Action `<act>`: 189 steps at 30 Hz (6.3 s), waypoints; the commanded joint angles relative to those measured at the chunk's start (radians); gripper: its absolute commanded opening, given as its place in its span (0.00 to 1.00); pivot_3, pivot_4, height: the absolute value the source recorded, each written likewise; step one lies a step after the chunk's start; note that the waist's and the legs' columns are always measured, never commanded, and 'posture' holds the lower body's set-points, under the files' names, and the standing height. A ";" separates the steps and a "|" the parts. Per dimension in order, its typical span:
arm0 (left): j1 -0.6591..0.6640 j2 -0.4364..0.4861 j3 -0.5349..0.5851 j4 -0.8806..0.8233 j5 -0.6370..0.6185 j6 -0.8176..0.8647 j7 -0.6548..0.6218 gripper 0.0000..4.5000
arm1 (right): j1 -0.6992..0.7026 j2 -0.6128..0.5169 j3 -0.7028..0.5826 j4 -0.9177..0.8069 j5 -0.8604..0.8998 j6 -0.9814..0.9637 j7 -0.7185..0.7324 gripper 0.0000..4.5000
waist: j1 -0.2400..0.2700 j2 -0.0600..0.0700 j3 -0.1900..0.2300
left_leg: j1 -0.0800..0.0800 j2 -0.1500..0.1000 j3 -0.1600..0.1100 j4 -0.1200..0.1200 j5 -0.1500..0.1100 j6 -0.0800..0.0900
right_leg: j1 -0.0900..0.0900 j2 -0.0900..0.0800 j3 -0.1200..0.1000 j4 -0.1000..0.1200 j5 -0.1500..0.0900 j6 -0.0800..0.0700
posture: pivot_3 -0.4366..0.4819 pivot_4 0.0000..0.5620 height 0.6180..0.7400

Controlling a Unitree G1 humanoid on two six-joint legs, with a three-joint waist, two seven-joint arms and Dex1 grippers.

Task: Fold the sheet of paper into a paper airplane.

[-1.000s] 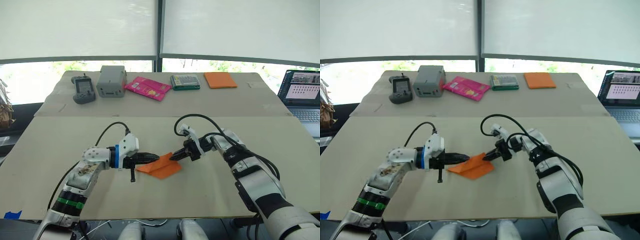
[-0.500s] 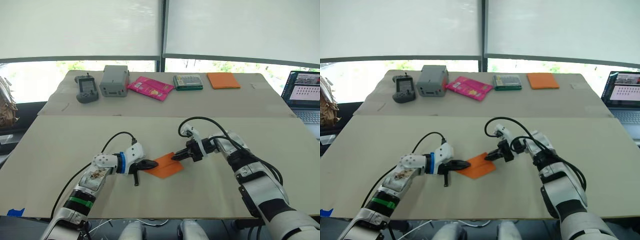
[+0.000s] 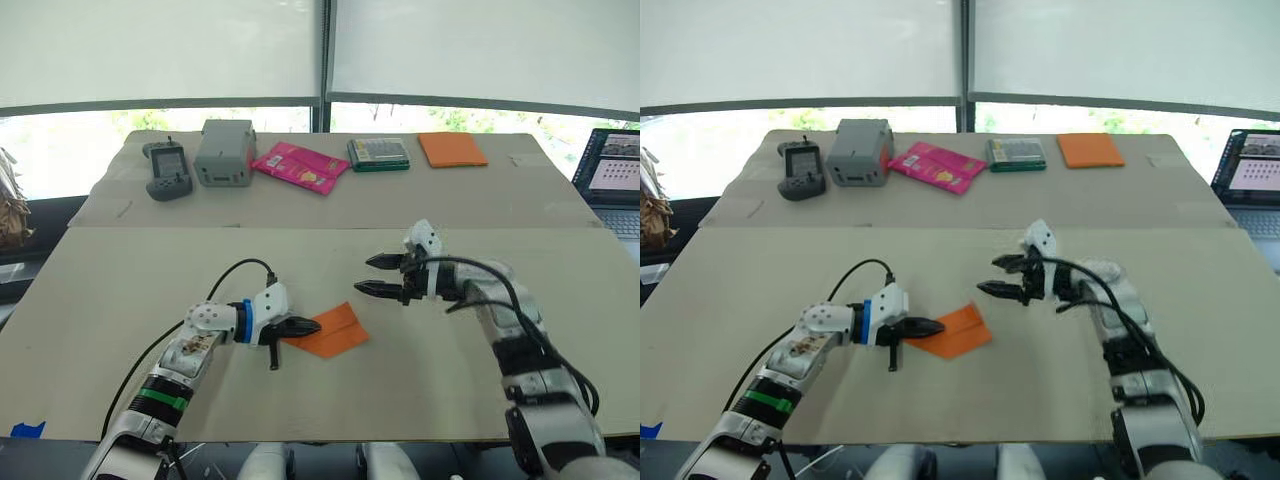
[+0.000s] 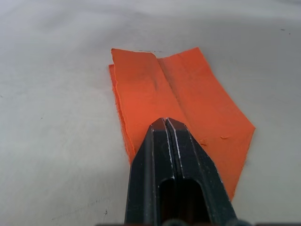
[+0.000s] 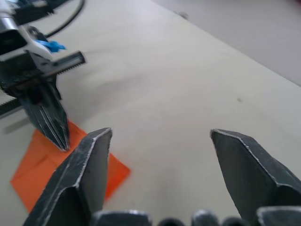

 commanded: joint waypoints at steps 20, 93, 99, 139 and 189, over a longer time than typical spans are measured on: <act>-0.007 0.011 -0.027 0.032 0.018 0.019 -0.032 0.00 | 0.381 0.117 0.132 -0.413 -0.035 0.251 -0.492 0.01 | 0.000 0.000 0.000 | 0.004 -0.001 0.001 0.002 0.000 0.001 | 0.003 0.001 0.001 -0.001 0.000 0.000 | 0.48 0.27 1.00; 0.270 0.244 0.154 -0.299 -0.198 0.224 -0.076 0.00 | 0.259 -0.054 0.135 -0.423 0.028 0.134 -0.286 0.01 | -0.009 0.003 0.005 | 0.016 0.003 0.001 -0.003 -0.001 0.003 | 0.017 0.003 0.000 -0.010 -0.001 -0.001 | 0.48 0.27 1.00; 0.367 0.260 0.213 -0.421 -0.276 0.308 -0.024 0.00 | 0.162 -0.112 0.033 -0.401 0.204 0.316 -0.203 0.21 | -0.004 0.003 0.012 | 0.013 0.002 0.001 -0.005 -0.002 0.004 | 0.015 0.000 0.000 -0.012 -0.001 0.000 | 0.48 0.27 1.00; 0.478 0.228 0.247 -0.475 -0.280 0.307 0.135 0.00 | -0.077 -0.044 0.207 -0.021 0.186 0.508 -0.029 0.50 | -0.006 0.004 0.016 | 0.001 0.001 0.003 -0.001 -0.001 0.003 | 0.001 -0.002 -0.001 -0.008 0.001 -0.001 | 0.48 0.27 1.00; 0.421 0.223 0.286 -0.424 -0.327 0.295 0.082 0.00 | 0.053 -0.013 -0.013 -0.201 0.416 0.649 -0.224 0.54 | -0.002 0.004 0.016 | 0.001 0.001 0.003 0.001 -0.001 0.003 | 0.001 -0.001 -0.001 -0.007 0.002 -0.001 | 0.48 0.27 1.00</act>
